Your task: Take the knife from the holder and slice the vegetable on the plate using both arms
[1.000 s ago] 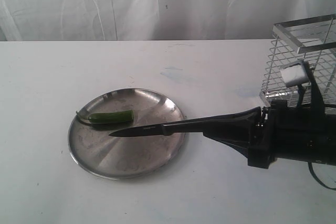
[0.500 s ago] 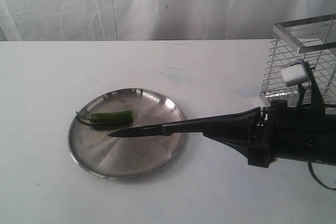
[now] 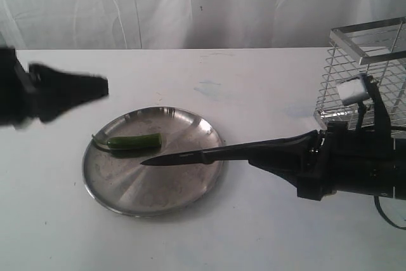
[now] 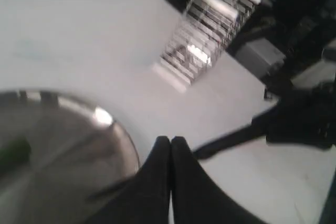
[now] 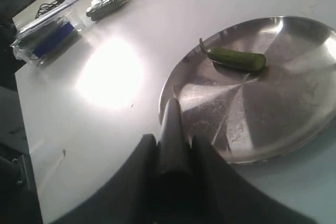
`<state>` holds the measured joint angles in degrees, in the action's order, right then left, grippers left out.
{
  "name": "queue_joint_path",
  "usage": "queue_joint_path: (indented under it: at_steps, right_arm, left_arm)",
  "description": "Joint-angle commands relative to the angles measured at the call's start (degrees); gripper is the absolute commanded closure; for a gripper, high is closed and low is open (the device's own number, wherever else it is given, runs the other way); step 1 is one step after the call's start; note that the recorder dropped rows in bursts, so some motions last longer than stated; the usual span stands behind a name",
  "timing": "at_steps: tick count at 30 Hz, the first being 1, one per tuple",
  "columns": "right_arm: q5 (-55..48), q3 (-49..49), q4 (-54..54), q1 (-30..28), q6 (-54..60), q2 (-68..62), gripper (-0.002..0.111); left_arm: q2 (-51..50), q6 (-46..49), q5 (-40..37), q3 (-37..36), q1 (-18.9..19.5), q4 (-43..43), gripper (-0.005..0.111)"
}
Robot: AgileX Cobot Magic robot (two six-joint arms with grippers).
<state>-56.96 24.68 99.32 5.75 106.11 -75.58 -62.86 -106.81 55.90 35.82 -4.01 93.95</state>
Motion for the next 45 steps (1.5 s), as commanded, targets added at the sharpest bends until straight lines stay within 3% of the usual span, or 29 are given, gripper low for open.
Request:
queue_joint_path:
  at_steps: [1, 4, 8, 12, 18, 22, 29, 37, 45]
  right_arm:
    - [-0.27, 0.09, 0.62, -0.01, -0.30, 0.16, 0.108]
    - [-1.01, 0.87, 0.62, -0.01, -0.30, 0.16, 0.108]
    - [-2.75, 2.91, 0.62, -0.01, -0.30, 0.16, 0.108]
    - [-3.19, 4.80, 0.62, 1.79, -0.85, 0.07, 0.108]
    - [4.96, 10.60, 0.62, 9.98, -2.98, -0.34, 0.108]
    - [14.01, 14.44, 0.62, 15.33, -7.24, -1.43, 0.108]
    - [19.02, 17.73, 0.62, 19.93, -8.94, -2.61, 0.108]
    - [20.43, 18.00, 0.62, 23.14, -9.80, -4.41, 0.108]
    - [24.47, 18.00, 0.62, 23.48, -9.90, -4.41, 0.108]
  left_arm:
    - [-3.92, 3.28, 2.88, -9.01, -0.08, 0.51, 0.107]
    - [-4.06, 12.35, 2.69, -17.47, -1.35, -7.79, 0.107]
    - [-4.06, 26.82, 2.57, -27.48, -6.38, -24.11, 0.107]
    - [-4.28, 36.84, 2.35, -31.11, -11.47, -38.37, 0.107]
    - [-8.51, 44.62, 2.57, -27.45, -18.73, -51.85, 0.107]
    - [-12.25, 46.62, 3.35, -22.91, -22.62, -54.04, 0.107]
    - [-18.98, 50.60, 3.66, -18.97, -28.71, -63.70, 0.107]
    - [-25.47, 51.55, 3.51, -11.90, -30.11, -64.98, 0.107]
    - [-27.86, 52.02, 2.54, -10.42, -30.11, -70.43, 0.107]
